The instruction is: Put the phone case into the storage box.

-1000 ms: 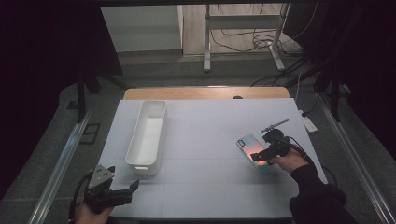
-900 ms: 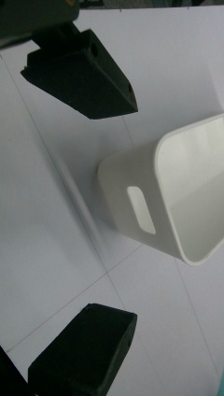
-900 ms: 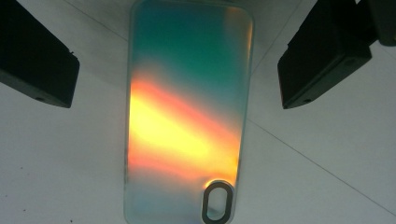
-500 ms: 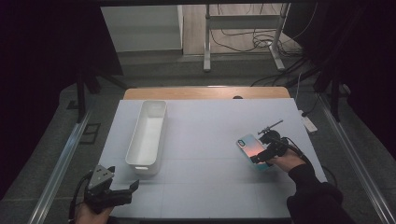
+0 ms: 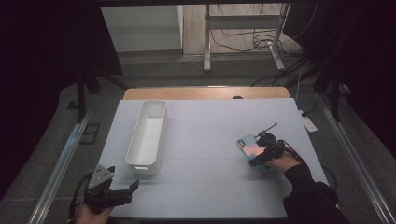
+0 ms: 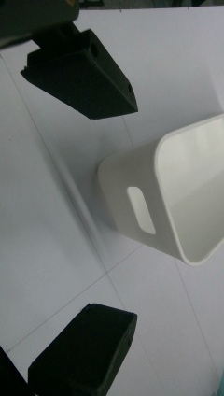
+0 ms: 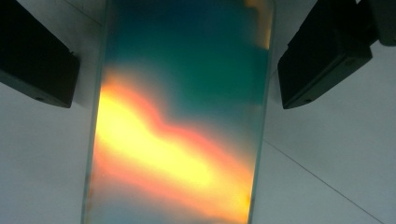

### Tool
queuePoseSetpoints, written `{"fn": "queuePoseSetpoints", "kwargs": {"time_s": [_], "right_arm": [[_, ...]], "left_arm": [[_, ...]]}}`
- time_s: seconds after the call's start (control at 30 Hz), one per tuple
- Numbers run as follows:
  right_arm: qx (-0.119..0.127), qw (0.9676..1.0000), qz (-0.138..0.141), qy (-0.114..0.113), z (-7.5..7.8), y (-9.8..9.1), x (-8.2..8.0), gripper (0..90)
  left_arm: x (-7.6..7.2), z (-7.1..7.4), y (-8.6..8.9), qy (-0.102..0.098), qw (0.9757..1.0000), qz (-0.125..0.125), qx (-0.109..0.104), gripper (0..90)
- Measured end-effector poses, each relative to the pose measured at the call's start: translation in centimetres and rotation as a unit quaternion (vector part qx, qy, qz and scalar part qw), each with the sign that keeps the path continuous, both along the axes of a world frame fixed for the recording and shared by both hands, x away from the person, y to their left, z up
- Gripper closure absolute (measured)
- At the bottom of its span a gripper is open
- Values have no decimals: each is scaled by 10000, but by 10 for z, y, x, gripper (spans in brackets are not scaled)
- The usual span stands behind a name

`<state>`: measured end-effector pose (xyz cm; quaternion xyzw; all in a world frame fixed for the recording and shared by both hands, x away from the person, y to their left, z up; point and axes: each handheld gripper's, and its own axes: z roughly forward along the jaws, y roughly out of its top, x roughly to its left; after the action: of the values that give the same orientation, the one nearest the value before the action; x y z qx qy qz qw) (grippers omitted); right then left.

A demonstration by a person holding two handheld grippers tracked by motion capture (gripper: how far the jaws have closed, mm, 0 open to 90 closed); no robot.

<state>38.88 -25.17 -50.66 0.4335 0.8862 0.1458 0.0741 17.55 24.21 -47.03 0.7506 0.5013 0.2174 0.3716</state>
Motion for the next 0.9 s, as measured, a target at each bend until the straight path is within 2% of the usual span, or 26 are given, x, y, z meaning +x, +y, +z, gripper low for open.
{"fn": "queuePoseSetpoints", "kwargs": {"time_s": [0.13, 0.23, 0.47, 0.63, 0.9], "right_arm": [[-56, 10000, 10, -36, -1, 1, 0, 0], [-193, 9997, 65, -101, -2, 4, -2, 0], [-235, 9997, 58, -28, -2, 5, 0, 0], [-229, 9997, 92, -20, 5, 3, -2, 157], [-164, 9998, 87, -57, 5, 1, -2, 170]], "left_arm": [[0, 0, 0, -1, 10000, -1, 3, 43], [0, 0, 0, -1, 10000, -6, 9, 43], [0, 0, 0, -7, 10000, -6, 13, 43], [-1, 0, 0, -21, 10000, -4, 26, 43], [-1, 0, 0, -22, 10000, -15, 12, 44]]}}
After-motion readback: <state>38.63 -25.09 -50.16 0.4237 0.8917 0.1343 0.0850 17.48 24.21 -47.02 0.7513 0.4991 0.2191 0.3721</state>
